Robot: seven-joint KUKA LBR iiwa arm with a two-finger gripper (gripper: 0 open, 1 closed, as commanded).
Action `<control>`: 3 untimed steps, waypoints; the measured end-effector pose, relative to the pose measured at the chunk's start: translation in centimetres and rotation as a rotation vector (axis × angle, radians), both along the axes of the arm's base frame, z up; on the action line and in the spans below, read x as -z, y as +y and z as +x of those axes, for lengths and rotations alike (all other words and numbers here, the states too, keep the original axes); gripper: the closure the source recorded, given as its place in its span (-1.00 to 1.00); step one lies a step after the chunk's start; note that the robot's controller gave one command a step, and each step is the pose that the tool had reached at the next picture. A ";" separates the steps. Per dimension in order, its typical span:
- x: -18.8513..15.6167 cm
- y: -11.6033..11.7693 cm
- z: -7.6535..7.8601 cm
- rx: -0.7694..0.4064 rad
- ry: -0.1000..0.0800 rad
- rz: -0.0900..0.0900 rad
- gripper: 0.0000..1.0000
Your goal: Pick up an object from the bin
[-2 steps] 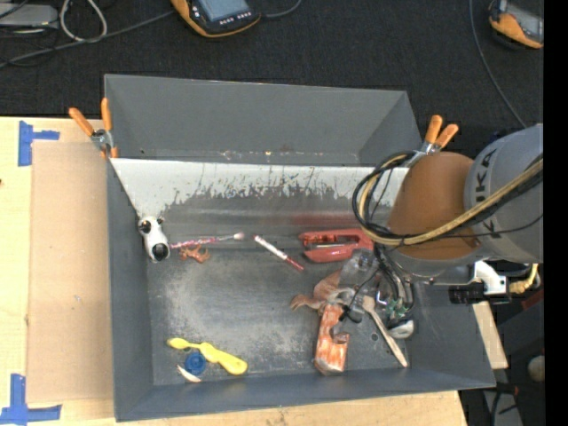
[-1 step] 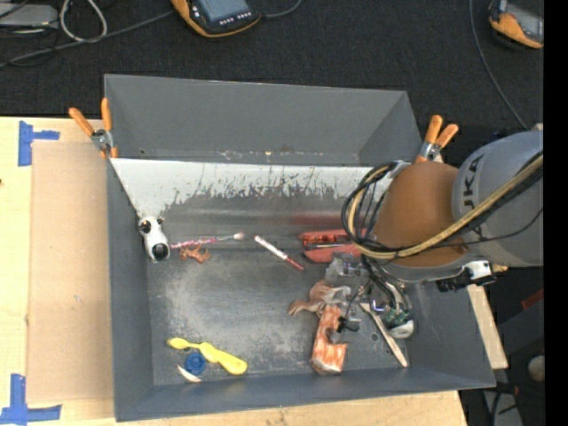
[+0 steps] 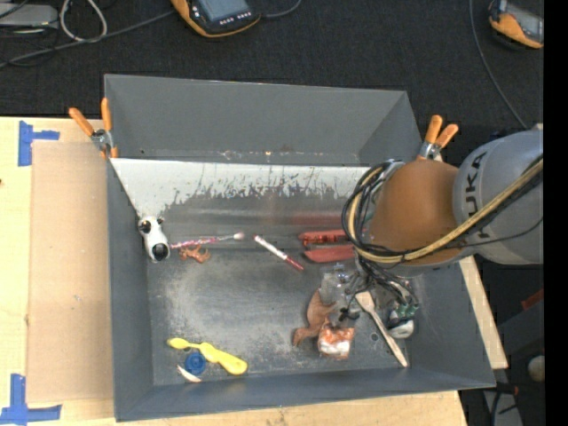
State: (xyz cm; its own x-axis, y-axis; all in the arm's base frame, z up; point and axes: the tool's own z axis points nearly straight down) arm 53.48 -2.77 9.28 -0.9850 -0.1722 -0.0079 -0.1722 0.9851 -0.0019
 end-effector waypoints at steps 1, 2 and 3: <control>0.0 0.0 0.0 0.001 0.000 0.000 1.00; 0.7 -0.6 1.5 -0.181 0.007 0.002 1.00; -4.5 -1.2 2.4 -0.330 0.009 0.001 1.00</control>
Offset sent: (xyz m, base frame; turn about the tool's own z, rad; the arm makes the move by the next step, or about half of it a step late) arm 0.0348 -0.0229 -0.0228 -0.3951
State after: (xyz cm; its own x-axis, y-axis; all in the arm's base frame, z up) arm 55.84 -3.99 13.79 -0.8761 -0.4822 0.0008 -0.4822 0.8761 0.0018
